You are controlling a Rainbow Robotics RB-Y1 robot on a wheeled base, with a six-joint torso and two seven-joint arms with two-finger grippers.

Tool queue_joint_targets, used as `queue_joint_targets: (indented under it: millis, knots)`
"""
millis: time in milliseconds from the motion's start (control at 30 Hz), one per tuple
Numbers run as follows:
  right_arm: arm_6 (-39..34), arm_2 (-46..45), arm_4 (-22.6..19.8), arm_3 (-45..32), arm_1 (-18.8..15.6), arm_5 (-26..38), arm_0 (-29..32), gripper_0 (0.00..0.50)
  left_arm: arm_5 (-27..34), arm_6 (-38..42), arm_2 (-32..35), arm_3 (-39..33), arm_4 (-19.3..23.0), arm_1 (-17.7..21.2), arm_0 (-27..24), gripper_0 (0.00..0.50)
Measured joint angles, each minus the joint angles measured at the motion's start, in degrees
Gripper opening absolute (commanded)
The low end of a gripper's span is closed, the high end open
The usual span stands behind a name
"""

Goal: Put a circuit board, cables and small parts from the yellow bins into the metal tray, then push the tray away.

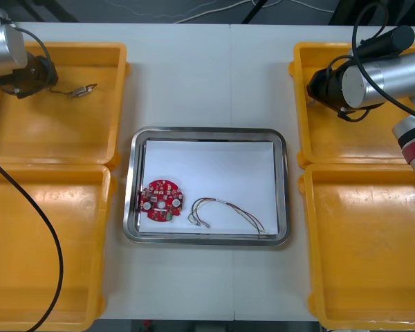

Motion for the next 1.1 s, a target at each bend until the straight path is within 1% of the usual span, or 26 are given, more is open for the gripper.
queue_joint_targets:
  millis: [33, 67, 100, 133, 200, 233, 300, 333, 367, 400, 733, 1000, 1100]
  knots:
    - [0.0, 0.0, 0.0, 0.1, 0.0, -0.2, 0.0, 0.500, 0.0, 0.0, 0.0, 0.0, 0.0, 0.0, 0.1, 0.460]
    - [0.0, 0.0, 0.0, 0.1, 0.0, -0.3, 0.0, 0.500, 0.0, 0.0, 0.0, 0.0, 0.0, 0.0, 0.3, 0.435]
    - [0.0, 0.0, 0.0, 0.1, 0.0, -0.3, 0.0, 0.500, 0.0, 0.0, 0.0, 0.0, -0.1, 0.0, 0.4, 0.430]
    - [0.0, 0.0, 0.0, 0.1, 0.1, -0.3, 0.0, 0.500, 0.0, 0.0, 0.0, 0.0, -0.1, 0.0, 0.5, 0.406]
    - [0.0, 0.0, 0.0, 0.1, 0.1, -0.4, -0.1, 0.500, 0.0, 0.0, 0.0, 0.0, -0.2, 0.0, 0.6, 0.324]
    - [0.0, 0.0, 0.0, 0.1, 0.1, -0.4, -0.1, 0.500, 0.0, 0.0, 0.0, 0.0, -0.3, 0.0, 0.6, 0.254]
    - [0.0, 0.0, 0.0, 0.1, 0.1, -0.4, -0.1, 0.500, 0.0, 0.0, 0.0, 0.0, -0.3, 0.0, 0.7, 0.091]
    - [0.0, 0.0, 0.0, 0.2, 0.1, -0.4, -0.1, 0.500, 0.0, 0.0, 0.0, 0.0, -0.3, 0.0, 0.7, 0.062]
    - [0.0, 0.0, 0.0, 0.2, 0.1, -0.4, -0.1, 0.500, 0.0, -0.1, 0.0, 0.0, -0.3, 0.0, 0.7, 0.008]
    - [0.0, 0.0, 0.0, 0.2, 0.1, -0.4, -0.1, 0.500, 0.0, -0.1, 0.0, 0.0, -0.3, 0.0, 0.7, 0.000]
    - [0.0, 0.0, 1.0, 0.3, 0.2, -1.2, -0.1, 0.500, 0.5, -0.1, 0.0, -0.2, -0.3, 0.0, 0.7, 0.000]
    - [0.0, 0.1, 1.5, 2.8, 0.4, -3.1, -0.9, 0.500, 7.8, -0.2, 0.0, -3.1, -0.3, 0.0, 0.9, 0.000]
    - [0.0, 0.8, 1.7, 3.6, 0.4, -3.1, -1.5, 0.500, 10.9, -0.2, 0.4, -6.0, -0.3, 0.0, 1.8, 0.000]
